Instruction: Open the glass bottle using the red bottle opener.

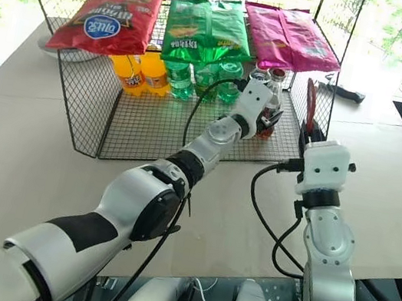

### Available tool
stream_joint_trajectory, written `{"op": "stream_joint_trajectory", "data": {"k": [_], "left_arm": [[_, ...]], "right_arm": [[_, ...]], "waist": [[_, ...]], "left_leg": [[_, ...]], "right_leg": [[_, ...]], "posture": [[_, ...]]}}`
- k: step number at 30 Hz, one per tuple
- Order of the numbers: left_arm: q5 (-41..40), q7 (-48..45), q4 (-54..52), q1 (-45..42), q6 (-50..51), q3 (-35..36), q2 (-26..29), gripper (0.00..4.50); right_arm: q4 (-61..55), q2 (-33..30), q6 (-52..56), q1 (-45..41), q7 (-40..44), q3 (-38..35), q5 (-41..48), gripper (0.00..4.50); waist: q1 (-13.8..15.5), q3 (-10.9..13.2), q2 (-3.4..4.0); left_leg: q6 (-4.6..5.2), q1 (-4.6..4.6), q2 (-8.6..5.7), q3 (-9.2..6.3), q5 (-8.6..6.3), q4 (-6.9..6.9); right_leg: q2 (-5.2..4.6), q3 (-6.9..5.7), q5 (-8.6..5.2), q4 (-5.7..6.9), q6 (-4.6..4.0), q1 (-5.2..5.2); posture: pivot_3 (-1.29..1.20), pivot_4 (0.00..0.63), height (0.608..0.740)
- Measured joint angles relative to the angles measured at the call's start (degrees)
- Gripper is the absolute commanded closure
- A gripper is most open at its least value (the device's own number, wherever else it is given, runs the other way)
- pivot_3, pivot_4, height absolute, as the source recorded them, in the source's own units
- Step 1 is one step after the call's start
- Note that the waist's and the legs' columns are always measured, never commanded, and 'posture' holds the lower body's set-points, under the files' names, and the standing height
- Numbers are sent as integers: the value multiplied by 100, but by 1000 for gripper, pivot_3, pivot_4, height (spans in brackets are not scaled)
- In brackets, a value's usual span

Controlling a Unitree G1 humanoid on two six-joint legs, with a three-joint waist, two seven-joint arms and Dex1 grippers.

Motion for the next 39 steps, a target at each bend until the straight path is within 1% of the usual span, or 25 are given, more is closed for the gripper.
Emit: {"op": "stream_joint_trajectory", "data": {"k": [4, 11, 15, 17, 18, 20, 23, 25, 27, 28, 30, 33, 35, 39], "left_arm": [[-69, -271, 0, 2, -11, 68, 6, 1875], [-243, -1370, -260, 252, -161, 85, 214, 1875], [-467, -2184, -790, 559, -43, 85, 488, 1875], [-566, -2583, -1289, 838, 119, 39, 658, 1875], [-623, -2843, -1739, 1055, 313, -23, 772, 1875], [-758, -3328, -2712, 1525, 793, -182, 1051, 1875], [-987, -3946, -4524, 2355, 1896, -445, 1627, 1875], [-1065, -4143, -5421, 2751, 2480, -557, 1947, 1875], [-1183, -4182, -6001, 2990, 2872, -586, 2120, 1875], [-1301, -4186, -6465, 3148, 3156, -583, 2220, 1875], [-1435, -4199, -6880, 3313, 3347, -577, 2313, 1875], [-1828, -4302, -7802, 3935, 3713, -541, 2558, 1875], [-1990, -4326, -8179, 4305, 3867, -516, 2745, 1875], [-2068, -4275, -8510, 4911, 3818, -436, 3036, 1875]], "right_arm": [[0, -1, 0, 3, 4, -1, -1, 4500], [47, -6, -15, -93, 26, -21, 14, 4500], [206, -8, -65, -182, 58, -39, 58, 4500], [271, -11, -111, -229, 77, -47, 86, 4500], [313, -14, -140, -271, 91, -54, 107, 4500], [383, -19, -151, -373, 134, -56, 150, 4500], [489, -36, -193, -458, 186, -70, 194, 4500], [594, -63, -238, -493, 228, -90, 232, 4500], [665, -69, -267, -532, 286, -89, 264, 4500], [708, -69, -292, -560, 306, -77, 289, 4500], [770, -64, -338, -593, 329, -52, 302, 4500], [908, -70, -406, -666, 398, -57, 359, 4500], [1006, -67, -447, -708, 423, -45, 392, 4500], [1137, -74, -531, -781, 500, -45, 423, 4500]], "waist": [[-3, 0, 0], [-18, 0, 0], [-107, 0, 0], [-135, 0, 1], [-156, 0, 1], [-197, 0, 1], [-254, 0, 1], [-255, 0, 1], [-231, 0, 1], [-210, 0, 1], [-191, 0, 1], [-230, -2, 3], [-244, -2, 3], [-236, -2, 3]], "left_leg": [[0, 0, 0, 0, 0, 1], [0, -1, 0, -1, 0, 3], [0, -1, 4, -2, 0, 4], [0, -3, 5, -2, 0, 5], [0, -3, 6, -2, 0, 5], [0, -3, 8, -3, 0, 4], [0, -3, 12, -5, 0, 5], [0, -3, 11, -6, 0, 9], [0, -3, 11, -8, 0, 15], [0, -3, 11, -8, 0, 17], [0, -3, 10, -6, 0, 18], [-1, 0, 12, -6, -1, 13], [-1, 1, 13, -5, -1, 12], [-1, 10, 12, -1, -1, 13]], "right_leg": [[0, 0, 0, 1, 0, 0], [-1, 0, 0, 3, 0, 0], [-1, 0, 0, 8, 0, -1], [-1, 2, 0, 9, 0, -3], [-1, 5, 0, 12, -1, -5], [1, 10, 0, 16, -1, -8], [2, 12, 0, 17, -1, -8], [2, 14, 0, 19, -2, -7], [2, 14, 0, 21, -2, -6], [1, 13, 0, 21, -2, -6], [1, 14, 0, 22, -2, -6], [2, 24, 0, 23, -3, -8], [3, 25, 0, 23, -3, -8], [3, 29, 0, 25, -3, -5]], "posture": [[0, 150, 740], [0, 150, 740], [0, 150, 740], [0, 150, 740], [0, 150, 740], [0, 150, 740], [0, 150, 740], [0, 150, 740], [0, 150, 740], [0, 150, 740], [0, 150, 740], [0, 150, 740], [0, 150, 740], [0, 150, 740]]}}
